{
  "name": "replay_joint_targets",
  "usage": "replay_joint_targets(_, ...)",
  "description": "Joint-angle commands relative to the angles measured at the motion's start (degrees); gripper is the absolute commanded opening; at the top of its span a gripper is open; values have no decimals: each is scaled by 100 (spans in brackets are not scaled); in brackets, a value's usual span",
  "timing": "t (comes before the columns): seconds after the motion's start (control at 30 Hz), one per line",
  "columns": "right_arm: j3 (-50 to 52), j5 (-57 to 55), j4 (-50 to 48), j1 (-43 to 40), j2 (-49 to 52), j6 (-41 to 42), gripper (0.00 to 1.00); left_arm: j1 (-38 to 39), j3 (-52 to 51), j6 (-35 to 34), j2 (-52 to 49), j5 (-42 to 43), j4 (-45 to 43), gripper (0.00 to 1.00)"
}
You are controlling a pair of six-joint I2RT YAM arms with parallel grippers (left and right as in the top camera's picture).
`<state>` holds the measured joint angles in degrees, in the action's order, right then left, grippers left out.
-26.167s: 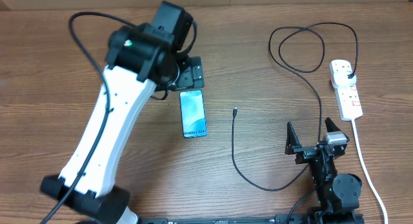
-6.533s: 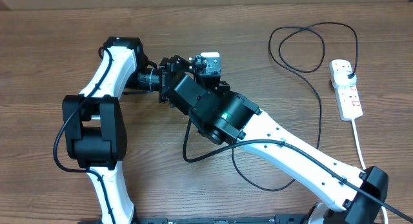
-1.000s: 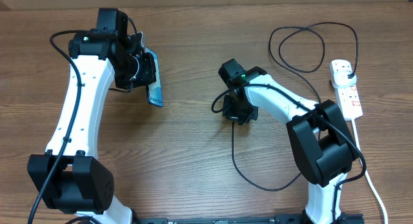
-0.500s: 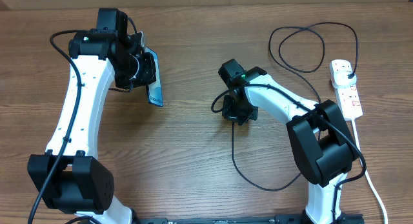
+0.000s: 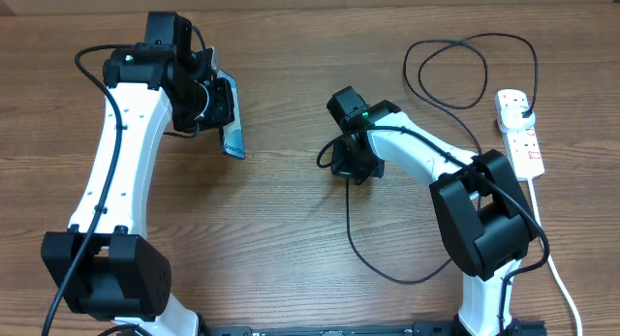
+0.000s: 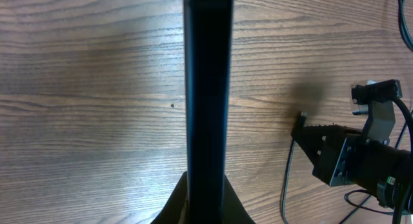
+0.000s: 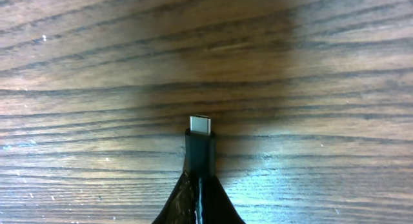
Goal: Plug charger to phone and switch on socket
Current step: 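Lift the cable plug with the right gripper toward the phone's bottom port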
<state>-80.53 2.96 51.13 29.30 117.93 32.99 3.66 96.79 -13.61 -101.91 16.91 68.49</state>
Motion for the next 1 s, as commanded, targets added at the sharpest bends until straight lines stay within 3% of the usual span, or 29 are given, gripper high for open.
replay_joint_targets(0.0,9,28,-136,-13,103,-50,4,-22,44,63,68,116,-232,4)
replay_joint_targets(0.1,-87,697,-452,-33,-22,-527,4,-20,44,118,68,461,-529,4)
replay_joint_targets(0.23,-96,2387,-1091,-208,-555,-1180,4,-157,44,796,68,2439,-1180,4)
replay_joint_targets(0.33,-96,3399,-1235,-393,-1038,-1692,4,-271,44,804,68,3578,-1742,4)
replay_joint_targets(0.5,-96,3493,-1108,-413,-1762,-1812,4,-402,44,570,68,4013,-2345,4)
replay_joint_targets(0.73,-96,3458,-1027,-306,-2594,-1810,4,-400,44,570,68,4599,-2415,4)
replay_joint_targets(0.97,-96,2643,-975,352,-2721,-1585,4,-396,44,728,68,5071,-2520,4)
